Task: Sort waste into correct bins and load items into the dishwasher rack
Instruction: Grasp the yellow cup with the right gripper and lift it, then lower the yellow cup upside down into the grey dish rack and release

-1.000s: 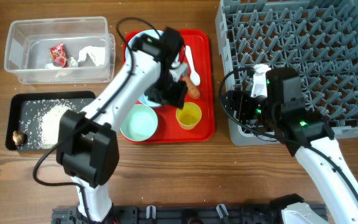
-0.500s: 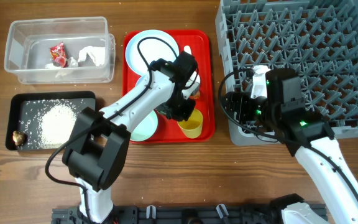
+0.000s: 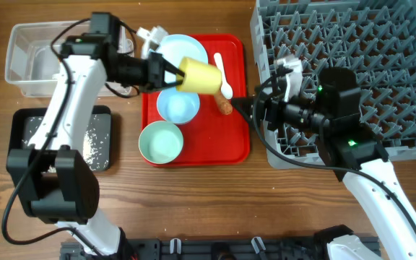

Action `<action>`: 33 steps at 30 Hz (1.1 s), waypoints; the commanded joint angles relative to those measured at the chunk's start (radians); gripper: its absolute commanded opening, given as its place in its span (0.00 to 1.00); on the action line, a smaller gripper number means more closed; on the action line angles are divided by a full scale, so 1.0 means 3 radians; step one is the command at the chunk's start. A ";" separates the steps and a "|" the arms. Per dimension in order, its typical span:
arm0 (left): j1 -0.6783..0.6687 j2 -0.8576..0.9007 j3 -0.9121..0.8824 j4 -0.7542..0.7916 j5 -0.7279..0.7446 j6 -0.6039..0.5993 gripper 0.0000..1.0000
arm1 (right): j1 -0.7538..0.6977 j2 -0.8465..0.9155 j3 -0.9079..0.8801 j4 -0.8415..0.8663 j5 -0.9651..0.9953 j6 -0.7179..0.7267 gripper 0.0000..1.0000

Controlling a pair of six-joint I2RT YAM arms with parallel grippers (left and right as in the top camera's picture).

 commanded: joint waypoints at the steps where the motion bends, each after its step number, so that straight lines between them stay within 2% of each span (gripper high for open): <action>1: 0.0058 -0.0051 0.0039 0.0014 0.1116 0.0253 0.04 | 0.0005 0.0093 0.0033 0.0432 -0.0590 0.0122 0.97; 9: -0.0184 -0.0051 0.0038 0.0102 0.1111 0.0252 0.04 | 0.0024 0.0375 0.0033 0.1457 -0.1123 0.0552 0.97; 13: -0.0262 -0.0051 0.0038 0.0100 0.1040 0.0249 0.04 | 0.0024 0.0392 0.0033 0.1639 -0.1132 0.0557 0.96; 17: -0.0336 -0.0051 0.0038 0.0099 0.1040 0.0249 0.04 | 0.0031 0.0469 0.0033 0.1651 -0.1136 0.0557 0.83; 21: -0.0397 -0.0051 0.0038 0.0099 0.1041 0.0249 0.04 | 0.0125 0.0563 0.0033 0.1778 -0.1157 0.0557 0.80; 23: -0.0423 -0.0051 0.0038 0.0099 0.1040 0.0249 0.04 | 0.0169 0.0575 0.0033 0.1849 -0.1157 0.0556 0.75; 28: -0.0431 -0.0051 0.0038 0.0099 0.1036 0.0249 0.04 | 0.0164 0.0575 0.0033 0.1887 -0.1157 0.0543 0.51; 30: -0.0431 -0.0051 0.0038 0.0099 0.0978 0.0249 0.11 | 0.0164 0.0573 0.0033 0.1929 -0.1157 0.0547 0.43; 33: -0.0430 -0.0051 0.0038 0.0098 0.0877 0.0249 0.31 | 0.0117 0.0573 0.0034 0.2017 -0.1156 0.0554 0.43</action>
